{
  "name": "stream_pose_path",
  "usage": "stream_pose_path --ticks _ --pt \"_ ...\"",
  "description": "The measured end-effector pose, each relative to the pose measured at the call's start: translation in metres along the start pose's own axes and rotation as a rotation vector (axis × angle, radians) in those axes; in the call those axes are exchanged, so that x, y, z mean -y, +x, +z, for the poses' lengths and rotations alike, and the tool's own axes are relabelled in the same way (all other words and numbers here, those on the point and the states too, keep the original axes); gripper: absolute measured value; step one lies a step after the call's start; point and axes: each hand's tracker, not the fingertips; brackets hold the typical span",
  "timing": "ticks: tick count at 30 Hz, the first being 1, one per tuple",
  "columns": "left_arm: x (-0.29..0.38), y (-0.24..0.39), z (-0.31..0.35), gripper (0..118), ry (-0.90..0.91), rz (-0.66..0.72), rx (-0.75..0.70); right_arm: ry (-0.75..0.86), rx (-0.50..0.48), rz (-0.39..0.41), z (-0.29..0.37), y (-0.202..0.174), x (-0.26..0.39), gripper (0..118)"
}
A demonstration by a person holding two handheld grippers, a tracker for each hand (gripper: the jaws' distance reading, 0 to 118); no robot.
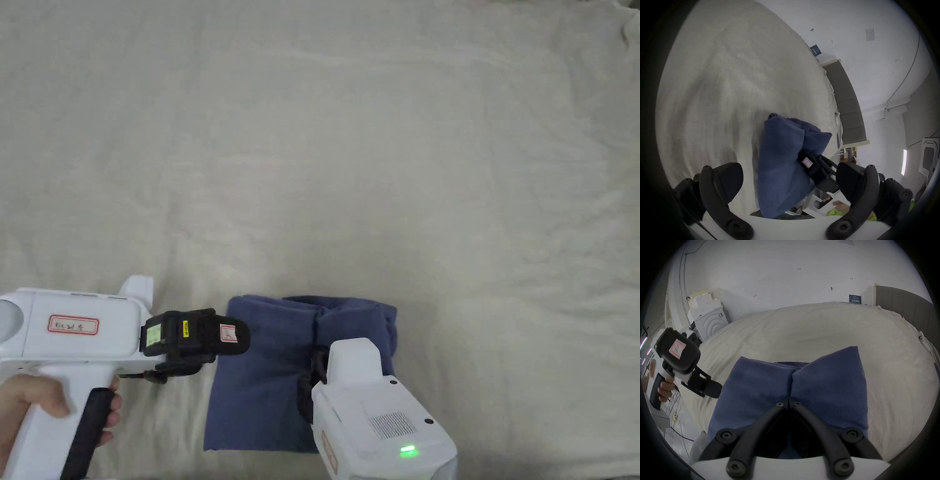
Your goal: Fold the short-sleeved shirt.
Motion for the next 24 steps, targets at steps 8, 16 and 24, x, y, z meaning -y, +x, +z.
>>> stream_pose_path --ticks 8,16,24 --pt "0.003 -0.017 -0.018 73 -0.029 0.025 0.045 -0.003 0.002 -0.032 -0.002 0.002 -0.001 0" --pt "0.011 -0.022 -0.032 29 -0.002 0.073 0.032 -0.010 -0.001 -0.055 -0.003 0.006 -0.002 0" --pt "0.010 0.045 -0.038 20 0.012 0.039 -0.331 -0.048 -0.029 -0.091 0.014 0.015 -0.025 0"
